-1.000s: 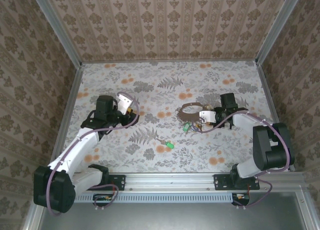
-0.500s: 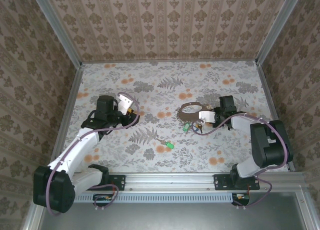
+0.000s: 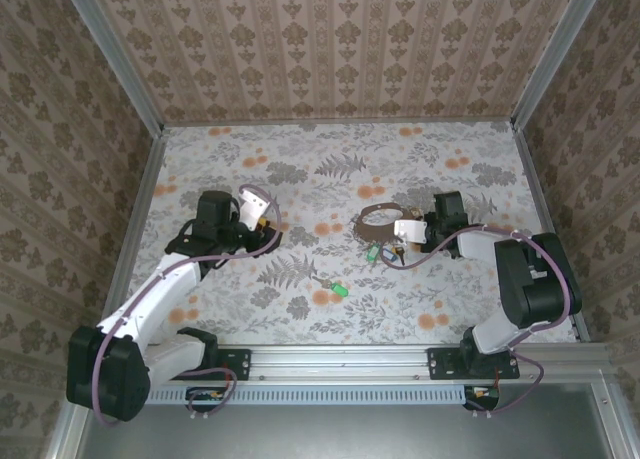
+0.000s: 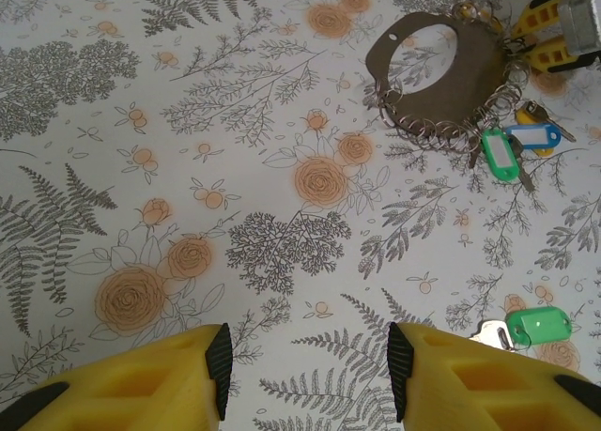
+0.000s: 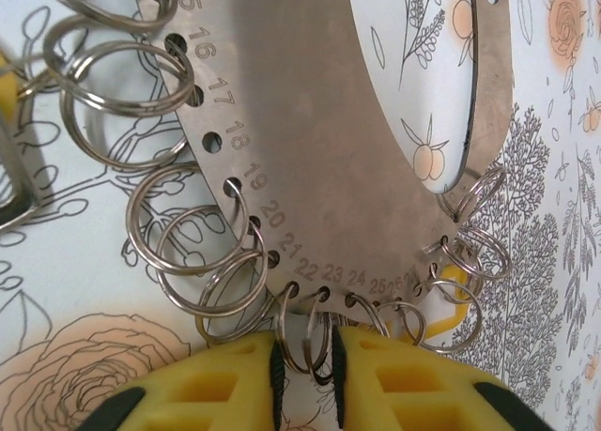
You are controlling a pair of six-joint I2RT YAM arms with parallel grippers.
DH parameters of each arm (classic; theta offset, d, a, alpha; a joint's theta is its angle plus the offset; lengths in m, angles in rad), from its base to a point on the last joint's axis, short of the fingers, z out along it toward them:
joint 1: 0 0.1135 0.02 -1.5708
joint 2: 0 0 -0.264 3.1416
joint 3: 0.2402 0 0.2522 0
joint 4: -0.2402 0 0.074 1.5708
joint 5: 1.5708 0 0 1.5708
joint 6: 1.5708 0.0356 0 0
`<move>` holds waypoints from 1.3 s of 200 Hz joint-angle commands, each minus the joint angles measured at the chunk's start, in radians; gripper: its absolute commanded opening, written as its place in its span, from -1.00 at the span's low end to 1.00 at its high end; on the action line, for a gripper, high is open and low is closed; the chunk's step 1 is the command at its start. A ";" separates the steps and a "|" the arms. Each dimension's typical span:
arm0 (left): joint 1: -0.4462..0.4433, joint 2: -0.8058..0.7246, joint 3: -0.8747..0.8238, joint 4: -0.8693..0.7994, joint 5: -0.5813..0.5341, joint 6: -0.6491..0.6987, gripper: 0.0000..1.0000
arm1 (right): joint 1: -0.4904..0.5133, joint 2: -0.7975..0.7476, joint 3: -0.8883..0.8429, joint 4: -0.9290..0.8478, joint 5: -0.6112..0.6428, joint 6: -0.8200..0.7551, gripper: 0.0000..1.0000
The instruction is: Put the keys on the keyring
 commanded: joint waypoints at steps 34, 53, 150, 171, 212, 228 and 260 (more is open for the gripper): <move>-0.012 0.007 0.000 -0.013 0.011 -0.016 -0.01 | 0.011 0.004 -0.018 0.054 0.024 0.054 -0.79; -0.015 0.005 -0.005 -0.004 0.026 -0.009 -0.01 | 0.010 -0.037 -0.019 0.037 0.011 0.088 -0.84; -0.063 0.083 0.054 0.190 0.314 0.226 -0.01 | 0.011 -0.248 0.010 -0.151 -0.345 0.229 -1.00; -0.097 0.192 0.185 0.117 0.355 0.331 -0.04 | 0.011 -0.270 0.046 -0.167 -0.396 0.297 -1.00; -0.186 0.412 0.426 0.085 0.410 0.403 -0.14 | 0.009 -0.299 0.171 -0.304 -0.473 0.333 -1.00; -0.197 0.497 0.504 0.129 0.430 0.404 -0.15 | 0.006 -0.314 0.189 -0.305 -0.479 0.333 -1.00; -0.229 0.682 0.649 0.203 0.452 0.395 -0.14 | -0.006 -0.334 0.206 -0.260 -0.521 0.363 -1.00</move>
